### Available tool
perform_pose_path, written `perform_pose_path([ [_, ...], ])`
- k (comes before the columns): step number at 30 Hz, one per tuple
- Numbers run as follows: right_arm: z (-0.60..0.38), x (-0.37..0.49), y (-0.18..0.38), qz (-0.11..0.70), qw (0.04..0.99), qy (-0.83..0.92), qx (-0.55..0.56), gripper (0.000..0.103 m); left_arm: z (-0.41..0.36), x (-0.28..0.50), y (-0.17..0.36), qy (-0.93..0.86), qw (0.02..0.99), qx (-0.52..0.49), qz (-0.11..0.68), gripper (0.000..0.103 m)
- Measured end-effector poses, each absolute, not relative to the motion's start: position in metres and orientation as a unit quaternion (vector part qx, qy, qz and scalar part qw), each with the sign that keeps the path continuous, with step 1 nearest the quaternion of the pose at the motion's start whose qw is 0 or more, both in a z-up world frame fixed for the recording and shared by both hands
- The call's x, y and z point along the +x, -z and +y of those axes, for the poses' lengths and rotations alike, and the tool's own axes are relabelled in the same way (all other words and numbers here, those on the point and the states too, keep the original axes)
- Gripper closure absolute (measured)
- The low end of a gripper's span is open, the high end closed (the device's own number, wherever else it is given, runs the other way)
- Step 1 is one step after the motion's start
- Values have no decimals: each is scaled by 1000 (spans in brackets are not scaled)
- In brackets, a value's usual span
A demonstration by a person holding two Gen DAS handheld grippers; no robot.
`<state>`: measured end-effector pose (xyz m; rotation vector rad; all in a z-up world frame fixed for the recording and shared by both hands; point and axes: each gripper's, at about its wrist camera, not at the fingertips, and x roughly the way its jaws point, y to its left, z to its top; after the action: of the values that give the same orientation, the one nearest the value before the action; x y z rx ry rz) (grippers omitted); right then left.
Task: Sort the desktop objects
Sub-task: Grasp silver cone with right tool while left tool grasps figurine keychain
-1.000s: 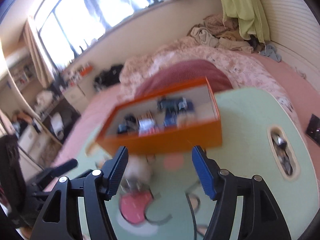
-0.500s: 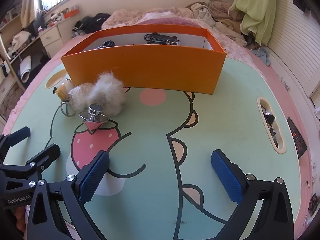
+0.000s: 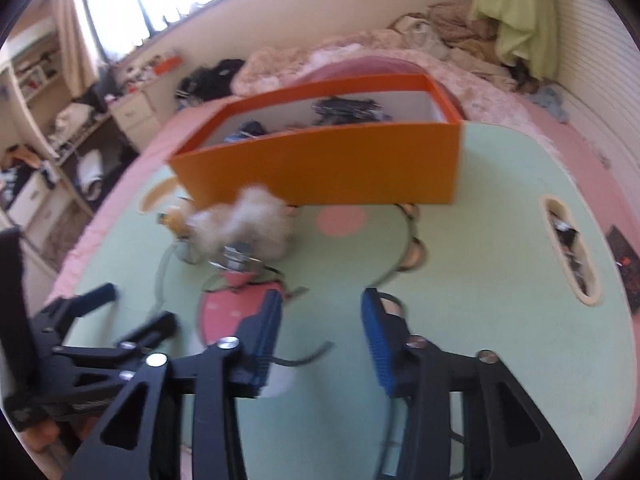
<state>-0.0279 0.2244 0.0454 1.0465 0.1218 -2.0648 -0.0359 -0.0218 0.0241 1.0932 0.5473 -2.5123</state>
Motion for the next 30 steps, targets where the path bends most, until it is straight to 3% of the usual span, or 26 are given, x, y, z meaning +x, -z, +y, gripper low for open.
perform_pose_path([
  [10, 178, -40, -36, 66, 413, 785, 457, 61, -22, -36, -24, 886, 174, 383, 193, 0],
  [11, 181, -40, -36, 55, 416, 785, 455, 65, -22, -36, -24, 886, 173, 384, 193, 0],
  [13, 191, -34, -38, 35, 432, 785, 442, 99, -22, -36, -24, 886, 174, 383, 193, 0],
  [19, 225, -19, -53, -5, 446, 805, 392, 101, -29, -28, -27, 891, 161, 365, 218, 0],
  [22, 226, -22, -52, -13, 444, 803, 398, 85, -30, -27, -27, 891, 161, 361, 223, 0],
  [23, 224, -23, -51, -12, 446, 799, 403, 60, -29, -28, -27, 891, 163, 363, 220, 0],
  [24, 222, -24, -51, -9, 448, 797, 405, 43, -27, -30, -27, 891, 165, 365, 216, 0],
  [30, 184, -18, -53, 55, 460, 790, 401, 43, -27, -28, -26, 892, 165, 361, 218, 0],
])
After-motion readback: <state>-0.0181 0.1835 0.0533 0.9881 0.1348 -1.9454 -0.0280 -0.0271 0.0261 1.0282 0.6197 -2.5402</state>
